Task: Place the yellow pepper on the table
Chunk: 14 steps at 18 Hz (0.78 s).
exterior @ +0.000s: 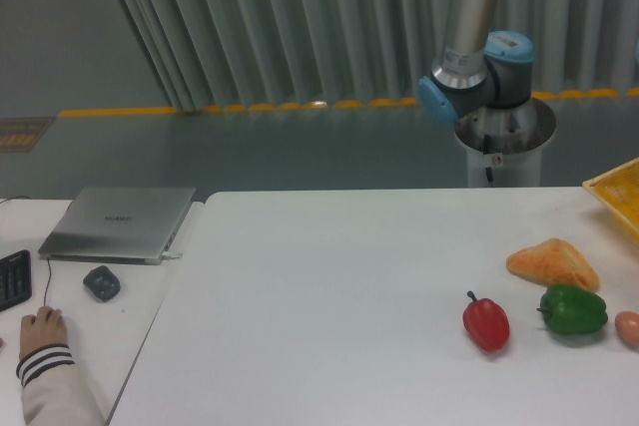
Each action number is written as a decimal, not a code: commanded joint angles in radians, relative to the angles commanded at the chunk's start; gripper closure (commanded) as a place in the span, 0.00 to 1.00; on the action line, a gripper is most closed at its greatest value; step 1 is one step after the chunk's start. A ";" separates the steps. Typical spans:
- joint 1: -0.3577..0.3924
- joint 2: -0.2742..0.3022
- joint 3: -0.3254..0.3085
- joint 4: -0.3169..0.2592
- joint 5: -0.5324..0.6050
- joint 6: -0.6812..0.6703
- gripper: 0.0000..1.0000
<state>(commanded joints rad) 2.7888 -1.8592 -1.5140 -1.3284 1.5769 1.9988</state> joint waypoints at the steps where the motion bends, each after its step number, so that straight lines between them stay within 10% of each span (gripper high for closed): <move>1: 0.000 0.000 0.000 0.000 0.002 0.003 0.00; 14: 0.063 0.009 -0.032 0.008 0.008 0.008 0.00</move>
<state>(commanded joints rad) 2.8516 -1.8500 -1.5463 -1.3208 1.5846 2.0065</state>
